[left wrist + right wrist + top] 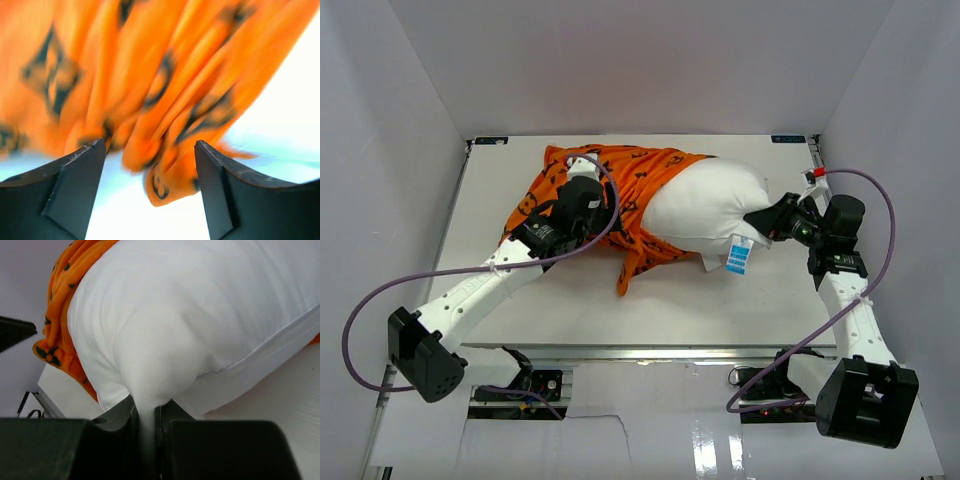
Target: Remove the pillowcase from the pillow
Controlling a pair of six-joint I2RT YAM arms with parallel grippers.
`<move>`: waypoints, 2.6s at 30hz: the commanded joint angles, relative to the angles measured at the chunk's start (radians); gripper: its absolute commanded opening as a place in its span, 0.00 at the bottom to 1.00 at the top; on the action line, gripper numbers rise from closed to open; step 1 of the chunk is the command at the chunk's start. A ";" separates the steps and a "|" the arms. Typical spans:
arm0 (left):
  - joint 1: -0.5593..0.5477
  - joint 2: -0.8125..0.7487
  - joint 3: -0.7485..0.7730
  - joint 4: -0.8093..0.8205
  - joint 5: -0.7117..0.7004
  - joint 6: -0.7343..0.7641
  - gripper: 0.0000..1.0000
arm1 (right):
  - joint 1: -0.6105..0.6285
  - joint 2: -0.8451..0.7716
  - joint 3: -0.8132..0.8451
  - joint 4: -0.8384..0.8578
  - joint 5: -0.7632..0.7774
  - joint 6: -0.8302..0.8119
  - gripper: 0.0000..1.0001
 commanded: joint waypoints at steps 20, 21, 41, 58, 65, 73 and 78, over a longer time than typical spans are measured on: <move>0.016 0.765 0.894 -0.172 0.142 0.368 0.48 | 0.131 -0.079 -0.201 0.264 -0.058 -0.122 0.08; 0.025 0.771 0.894 -0.174 0.122 0.363 0.48 | 0.131 -0.087 -0.206 0.264 -0.029 -0.114 0.08; 0.489 0.769 0.917 -0.264 -0.090 0.256 0.00 | 0.129 -0.538 -0.189 -0.112 0.858 0.015 0.08; 0.094 0.294 0.458 -0.255 0.044 0.247 0.98 | 0.131 -0.295 -0.243 0.094 0.713 0.075 0.08; -0.030 0.064 0.230 -0.199 -0.065 0.119 0.98 | 0.131 -0.199 -0.242 0.124 0.683 0.099 0.08; -0.092 -0.011 -0.040 0.016 0.184 0.044 0.98 | 0.131 -0.208 -0.262 0.112 0.682 0.109 0.08; -0.165 0.054 -0.092 0.061 0.136 -0.014 0.96 | 0.131 -0.211 -0.255 0.100 0.667 0.118 0.08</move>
